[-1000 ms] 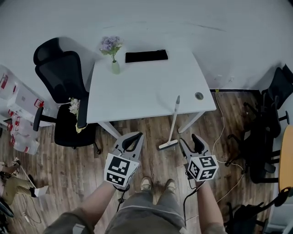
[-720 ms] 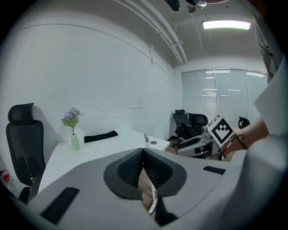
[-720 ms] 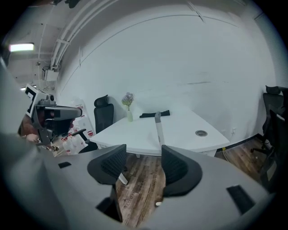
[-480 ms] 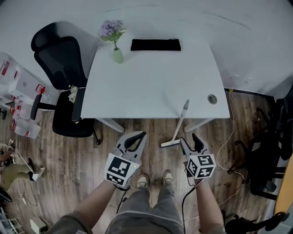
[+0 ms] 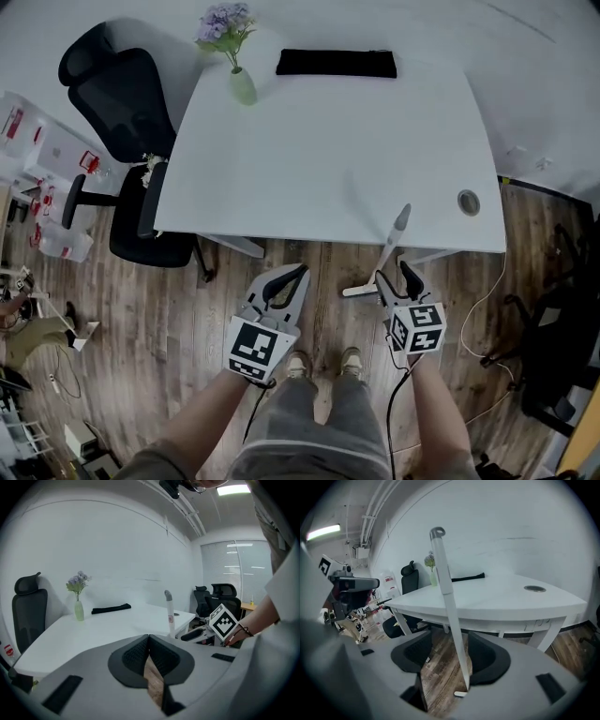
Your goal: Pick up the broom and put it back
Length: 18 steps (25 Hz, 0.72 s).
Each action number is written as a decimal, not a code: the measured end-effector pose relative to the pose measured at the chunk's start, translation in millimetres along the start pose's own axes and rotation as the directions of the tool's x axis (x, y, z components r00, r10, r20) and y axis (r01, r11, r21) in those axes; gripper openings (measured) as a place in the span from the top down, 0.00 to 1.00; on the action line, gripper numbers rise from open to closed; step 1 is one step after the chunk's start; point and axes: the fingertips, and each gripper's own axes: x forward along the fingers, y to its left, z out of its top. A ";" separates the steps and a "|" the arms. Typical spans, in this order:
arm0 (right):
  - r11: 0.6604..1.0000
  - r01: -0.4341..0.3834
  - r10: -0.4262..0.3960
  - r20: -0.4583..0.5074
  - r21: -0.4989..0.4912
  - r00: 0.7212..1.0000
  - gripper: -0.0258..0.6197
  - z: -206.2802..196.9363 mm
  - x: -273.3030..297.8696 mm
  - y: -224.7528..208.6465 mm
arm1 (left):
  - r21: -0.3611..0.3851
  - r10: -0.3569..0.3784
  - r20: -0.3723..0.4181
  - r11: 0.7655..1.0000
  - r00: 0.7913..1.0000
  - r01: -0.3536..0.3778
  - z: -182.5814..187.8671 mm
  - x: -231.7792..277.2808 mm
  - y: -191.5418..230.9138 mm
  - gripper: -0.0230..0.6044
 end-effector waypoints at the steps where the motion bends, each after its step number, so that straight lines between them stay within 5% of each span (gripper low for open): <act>1: 1.000 0.000 0.000 -0.002 -0.005 1.000 0.56 -5.6 6.5 -2.8 | -0.005 0.008 -0.003 1.000 1.000 -0.008 -6.8 4.0 0.8 0.94; 18: 0.998 -0.002 0.006 0.048 -0.067 0.999 0.70 -50.0 80.2 -24.0 | 0.011 0.062 -0.044 0.998 0.997 -0.061 -82.7 35.8 10.5 0.94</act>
